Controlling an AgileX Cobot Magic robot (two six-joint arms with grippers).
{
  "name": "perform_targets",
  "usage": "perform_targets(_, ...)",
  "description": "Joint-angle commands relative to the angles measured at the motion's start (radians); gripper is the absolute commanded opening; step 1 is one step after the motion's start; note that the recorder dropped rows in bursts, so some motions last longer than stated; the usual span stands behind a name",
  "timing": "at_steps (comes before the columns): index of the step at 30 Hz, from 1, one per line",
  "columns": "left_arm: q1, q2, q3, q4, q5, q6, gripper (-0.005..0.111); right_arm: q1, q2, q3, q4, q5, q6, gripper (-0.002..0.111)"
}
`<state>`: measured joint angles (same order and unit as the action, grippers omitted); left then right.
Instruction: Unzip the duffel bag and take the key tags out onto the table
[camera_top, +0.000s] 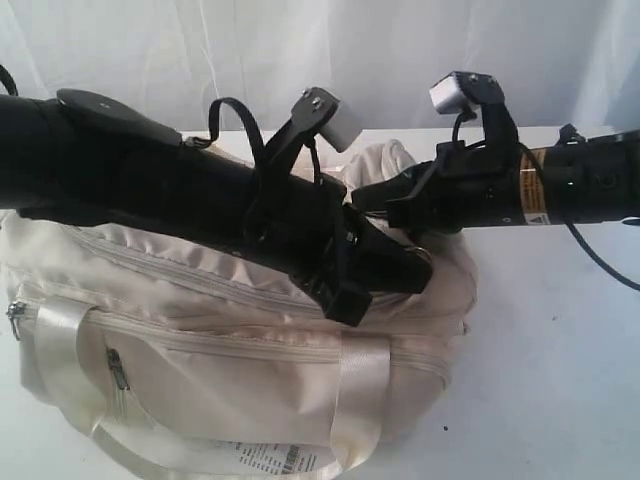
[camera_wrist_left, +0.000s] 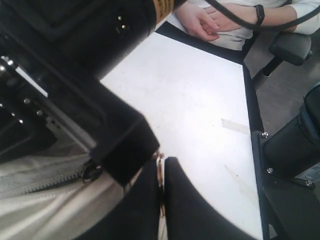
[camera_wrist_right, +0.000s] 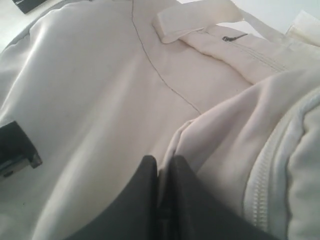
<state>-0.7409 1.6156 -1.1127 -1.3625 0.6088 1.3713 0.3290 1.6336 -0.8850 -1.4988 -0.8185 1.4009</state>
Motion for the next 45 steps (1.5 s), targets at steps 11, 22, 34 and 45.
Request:
perform_targets(11,-0.04,-0.081,-0.074,0.047,0.217,-0.06,0.0,-0.022,-0.076,-0.034,0.063,0.06,-0.009,0.005)
perform_targets(22,-0.102,-0.079,-0.074,0.14,0.353,-0.159,0.0,-0.022,-0.107,-0.062,0.066,0.143,-0.009,0.005)
perform_targets(34,-0.158,-0.079,-0.064,0.423,0.333,-0.365,0.0,-0.029,-0.107,-0.086,0.07,0.212,-0.009,0.005)
perform_targets(45,-0.158,-0.079,0.06,0.414,0.35,-0.379,0.0,-0.076,-0.107,-0.132,0.072,0.22,0.041,0.005)
